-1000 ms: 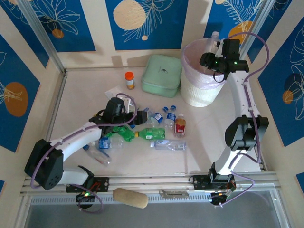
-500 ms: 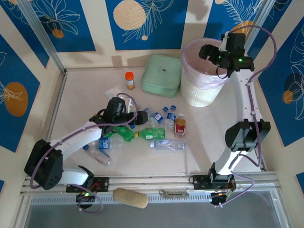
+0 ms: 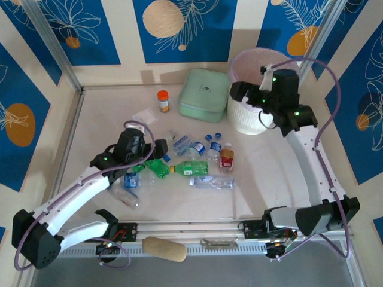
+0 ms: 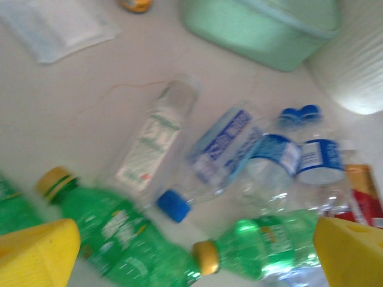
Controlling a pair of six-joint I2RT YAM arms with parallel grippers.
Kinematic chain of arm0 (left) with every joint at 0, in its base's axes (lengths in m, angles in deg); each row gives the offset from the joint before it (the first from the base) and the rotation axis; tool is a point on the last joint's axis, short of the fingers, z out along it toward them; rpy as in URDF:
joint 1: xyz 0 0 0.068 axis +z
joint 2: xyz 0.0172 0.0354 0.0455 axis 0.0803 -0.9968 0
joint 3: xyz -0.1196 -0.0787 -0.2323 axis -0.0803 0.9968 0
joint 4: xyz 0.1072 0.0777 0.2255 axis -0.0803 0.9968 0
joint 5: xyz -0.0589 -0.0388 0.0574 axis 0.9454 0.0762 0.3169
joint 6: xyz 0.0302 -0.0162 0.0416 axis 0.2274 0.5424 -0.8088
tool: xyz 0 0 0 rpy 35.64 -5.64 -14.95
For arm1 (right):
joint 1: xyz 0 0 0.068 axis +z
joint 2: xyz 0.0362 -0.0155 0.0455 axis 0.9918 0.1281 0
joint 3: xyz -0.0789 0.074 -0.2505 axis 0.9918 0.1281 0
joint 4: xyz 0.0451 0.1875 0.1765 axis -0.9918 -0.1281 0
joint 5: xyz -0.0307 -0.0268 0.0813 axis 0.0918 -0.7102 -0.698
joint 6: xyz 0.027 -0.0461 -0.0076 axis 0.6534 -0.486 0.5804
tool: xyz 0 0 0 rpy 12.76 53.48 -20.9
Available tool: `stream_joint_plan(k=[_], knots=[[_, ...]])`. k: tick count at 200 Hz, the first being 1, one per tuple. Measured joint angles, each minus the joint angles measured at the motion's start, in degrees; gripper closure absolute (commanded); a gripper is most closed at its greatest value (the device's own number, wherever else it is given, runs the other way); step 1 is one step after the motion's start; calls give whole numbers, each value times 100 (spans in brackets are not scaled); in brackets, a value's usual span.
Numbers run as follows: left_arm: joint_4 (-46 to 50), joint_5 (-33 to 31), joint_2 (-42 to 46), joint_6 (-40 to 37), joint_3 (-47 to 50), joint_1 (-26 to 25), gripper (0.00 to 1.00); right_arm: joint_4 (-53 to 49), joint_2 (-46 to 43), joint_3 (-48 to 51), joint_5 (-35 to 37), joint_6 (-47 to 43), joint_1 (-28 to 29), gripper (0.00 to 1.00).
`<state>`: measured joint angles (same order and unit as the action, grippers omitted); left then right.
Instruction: Put the plastic bottles in the bin
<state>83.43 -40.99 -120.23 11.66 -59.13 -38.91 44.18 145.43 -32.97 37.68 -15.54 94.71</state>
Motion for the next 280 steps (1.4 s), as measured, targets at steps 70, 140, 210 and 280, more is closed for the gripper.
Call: stream_joint_plan(k=[70,140,210,280], knots=[[2186,-780,1580,997,560,0,0,595,-101,1915,111,481,1353,1],[3576,-852,1740,2083,986,0,0,1086,-101,2555,444,883,2002,1],[3250,-861,1585,3077,1858,0,2,1314,-98,2813,855,1121,2186,1],[2328,-846,828,3589,2214,0,23,1239,-98,2813,970,1217,2319,1]])
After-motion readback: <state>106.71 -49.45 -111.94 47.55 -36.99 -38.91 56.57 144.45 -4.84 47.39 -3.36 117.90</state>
